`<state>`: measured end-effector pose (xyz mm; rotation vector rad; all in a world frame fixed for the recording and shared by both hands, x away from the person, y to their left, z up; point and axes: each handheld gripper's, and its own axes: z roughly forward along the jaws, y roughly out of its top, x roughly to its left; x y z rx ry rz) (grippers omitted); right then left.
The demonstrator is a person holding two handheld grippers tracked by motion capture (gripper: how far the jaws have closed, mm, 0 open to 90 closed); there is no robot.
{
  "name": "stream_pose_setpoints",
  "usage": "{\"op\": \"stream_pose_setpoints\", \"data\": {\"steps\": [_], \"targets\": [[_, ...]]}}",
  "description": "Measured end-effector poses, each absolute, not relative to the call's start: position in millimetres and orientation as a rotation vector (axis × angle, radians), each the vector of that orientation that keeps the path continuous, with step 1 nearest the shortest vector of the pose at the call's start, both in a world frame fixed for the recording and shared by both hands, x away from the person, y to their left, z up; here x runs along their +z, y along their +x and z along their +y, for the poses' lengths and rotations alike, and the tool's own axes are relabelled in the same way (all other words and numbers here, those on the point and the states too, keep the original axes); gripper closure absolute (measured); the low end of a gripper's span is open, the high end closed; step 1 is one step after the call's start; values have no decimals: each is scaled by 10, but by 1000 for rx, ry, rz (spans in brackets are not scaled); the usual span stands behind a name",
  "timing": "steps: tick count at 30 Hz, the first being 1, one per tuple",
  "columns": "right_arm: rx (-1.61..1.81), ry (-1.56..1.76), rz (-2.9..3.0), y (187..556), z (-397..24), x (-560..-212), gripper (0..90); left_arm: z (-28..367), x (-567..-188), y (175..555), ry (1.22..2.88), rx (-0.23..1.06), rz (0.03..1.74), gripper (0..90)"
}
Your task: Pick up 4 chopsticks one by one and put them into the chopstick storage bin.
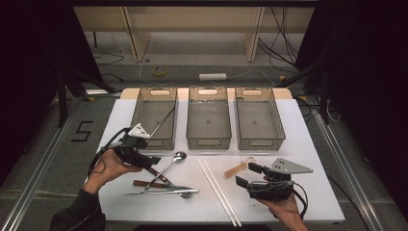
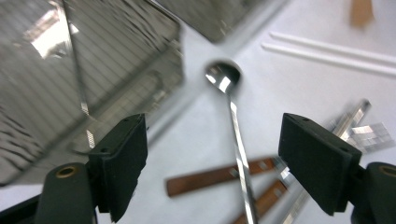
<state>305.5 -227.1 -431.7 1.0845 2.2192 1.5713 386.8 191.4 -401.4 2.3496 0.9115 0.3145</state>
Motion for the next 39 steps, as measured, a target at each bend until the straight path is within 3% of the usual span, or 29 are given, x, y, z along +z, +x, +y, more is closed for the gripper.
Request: {"op": "stream_pose_setpoints", "data": {"steps": [14, 39], "targets": [[1571, 1084, 2224, 3052, -2265, -4318, 277, 1774, -4102, 3581, 2440, 272, 824, 206], [1573, 1081, 2223, 3048, -2267, -4314, 277, 1576, -4391, 3339, 2676, 175, 648, 555]]}}
